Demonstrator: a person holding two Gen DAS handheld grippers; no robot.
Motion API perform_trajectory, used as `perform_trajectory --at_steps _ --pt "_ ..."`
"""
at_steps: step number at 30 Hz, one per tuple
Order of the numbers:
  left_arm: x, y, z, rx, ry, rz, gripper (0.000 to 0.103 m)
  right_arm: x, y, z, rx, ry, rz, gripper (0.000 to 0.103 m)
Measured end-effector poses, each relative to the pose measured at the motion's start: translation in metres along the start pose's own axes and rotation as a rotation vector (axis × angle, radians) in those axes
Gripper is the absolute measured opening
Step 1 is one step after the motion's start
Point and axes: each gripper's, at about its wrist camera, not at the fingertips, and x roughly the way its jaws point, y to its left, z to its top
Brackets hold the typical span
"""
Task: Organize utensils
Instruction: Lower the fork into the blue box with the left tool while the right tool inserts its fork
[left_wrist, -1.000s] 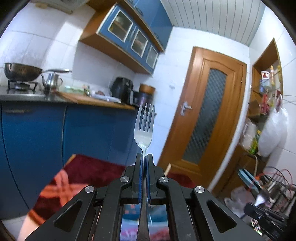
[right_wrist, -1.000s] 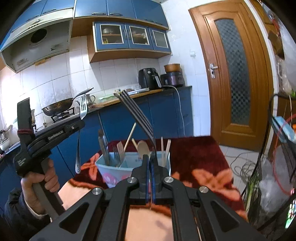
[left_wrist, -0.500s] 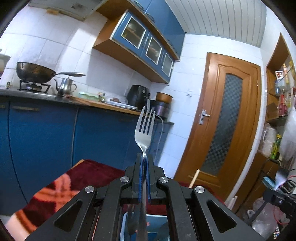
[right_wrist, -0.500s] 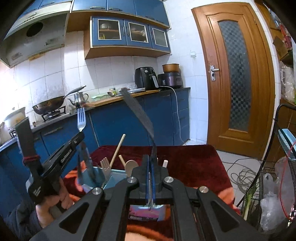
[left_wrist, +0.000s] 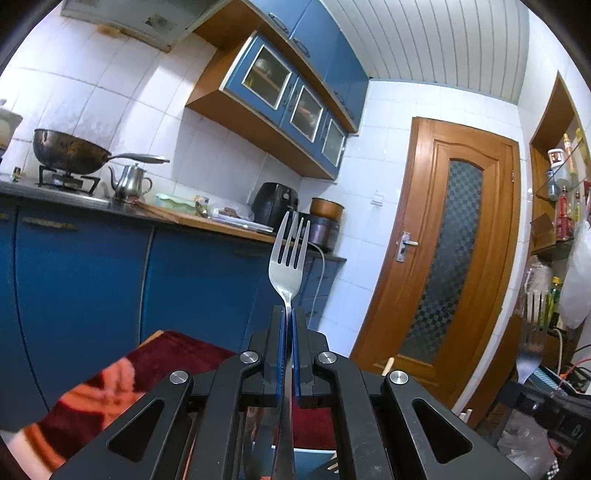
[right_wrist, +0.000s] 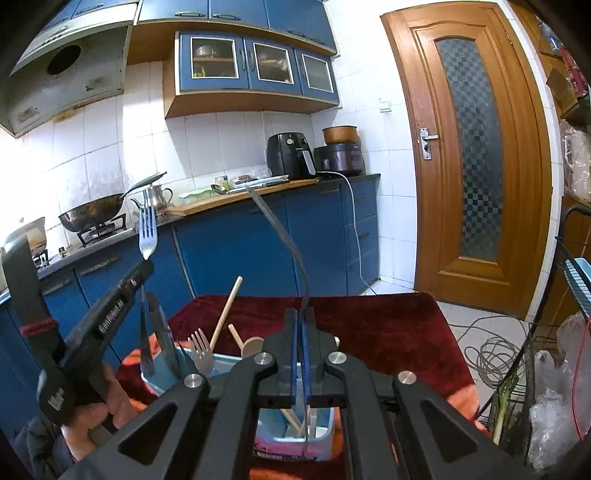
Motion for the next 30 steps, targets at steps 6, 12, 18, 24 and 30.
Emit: perform_trajectory --at_steps 6,12,18,24,30 --pt "-0.004 -0.008 -0.014 0.032 -0.044 0.027 0.003 0.013 0.003 0.003 -0.008 -0.024 0.009 0.004" --pt "-0.003 0.002 -0.008 -0.027 -0.019 -0.038 0.003 0.020 0.003 0.005 -0.021 -0.060 0.000 0.004" --pt "0.010 0.013 -0.017 -0.089 0.084 -0.039 0.003 0.030 0.003 -0.004 -0.024 -0.037 0.013 0.004" --pt "0.002 0.012 -0.021 -0.051 0.076 -0.024 0.003 0.033 0.007 -0.023 -0.051 0.029 0.040 0.005" --pt "-0.012 0.012 -0.026 -0.025 0.117 -0.037 0.003 0.029 0.012 -0.030 -0.045 0.065 0.067 0.015"
